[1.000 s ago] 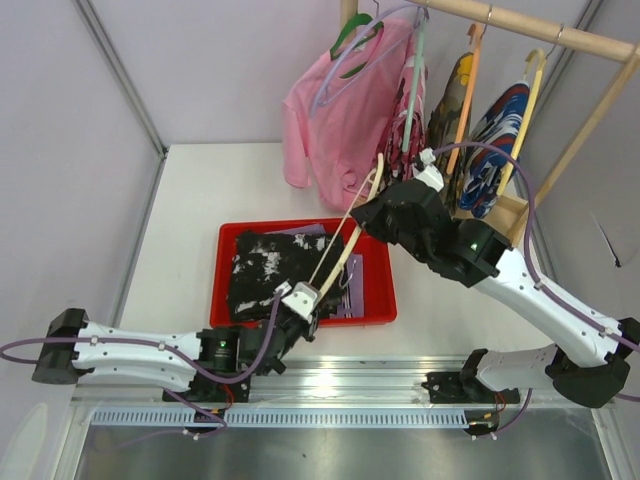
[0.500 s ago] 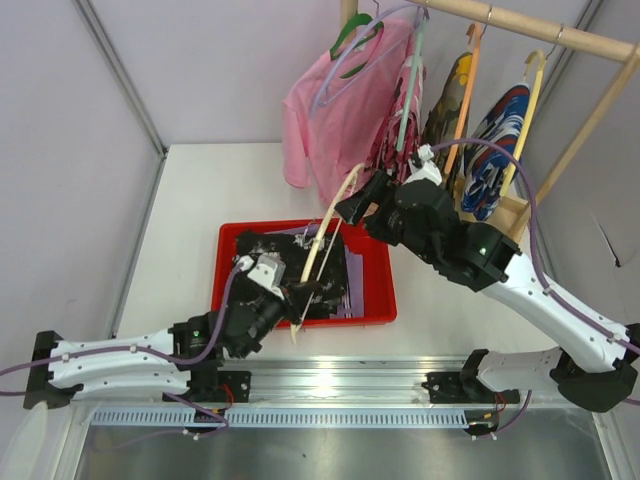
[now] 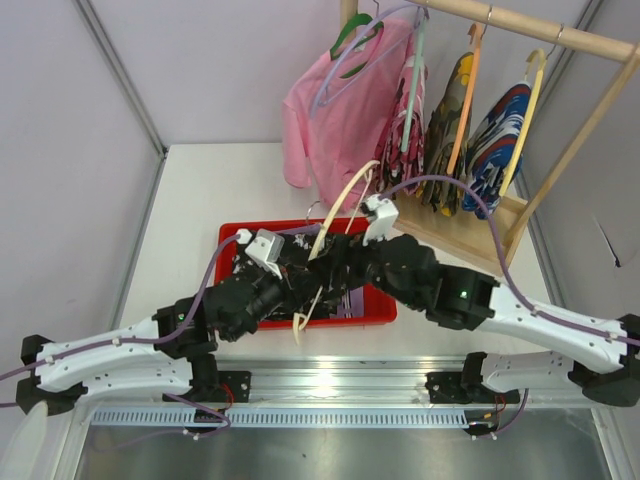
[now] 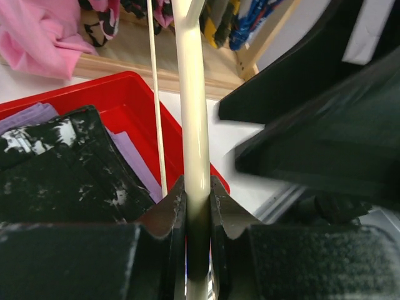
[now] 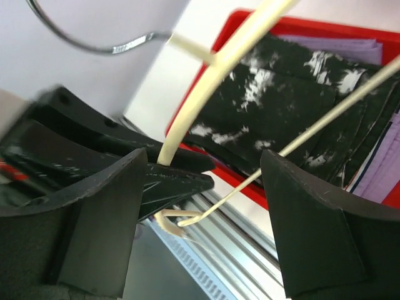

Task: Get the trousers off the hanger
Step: Pass the hanger from the right arm to the left

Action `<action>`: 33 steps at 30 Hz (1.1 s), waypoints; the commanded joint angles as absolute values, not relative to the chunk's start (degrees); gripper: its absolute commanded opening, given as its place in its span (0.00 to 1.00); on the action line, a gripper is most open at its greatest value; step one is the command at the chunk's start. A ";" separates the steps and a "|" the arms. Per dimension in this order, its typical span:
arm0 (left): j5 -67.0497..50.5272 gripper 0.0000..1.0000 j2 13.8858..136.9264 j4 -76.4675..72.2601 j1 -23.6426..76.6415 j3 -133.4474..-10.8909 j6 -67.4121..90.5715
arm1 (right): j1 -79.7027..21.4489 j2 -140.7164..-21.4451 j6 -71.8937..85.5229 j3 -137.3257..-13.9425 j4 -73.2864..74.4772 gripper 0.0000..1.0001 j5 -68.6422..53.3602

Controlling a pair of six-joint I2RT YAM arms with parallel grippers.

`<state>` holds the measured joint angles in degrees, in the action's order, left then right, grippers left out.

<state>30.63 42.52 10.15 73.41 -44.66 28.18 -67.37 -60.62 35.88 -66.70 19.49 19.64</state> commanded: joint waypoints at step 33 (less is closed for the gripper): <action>28.57 0.11 46.32 4.92 73.04 -50.19 28.66 | -70.05 -63.90 44.12 -62.93 1.84 0.00 34.27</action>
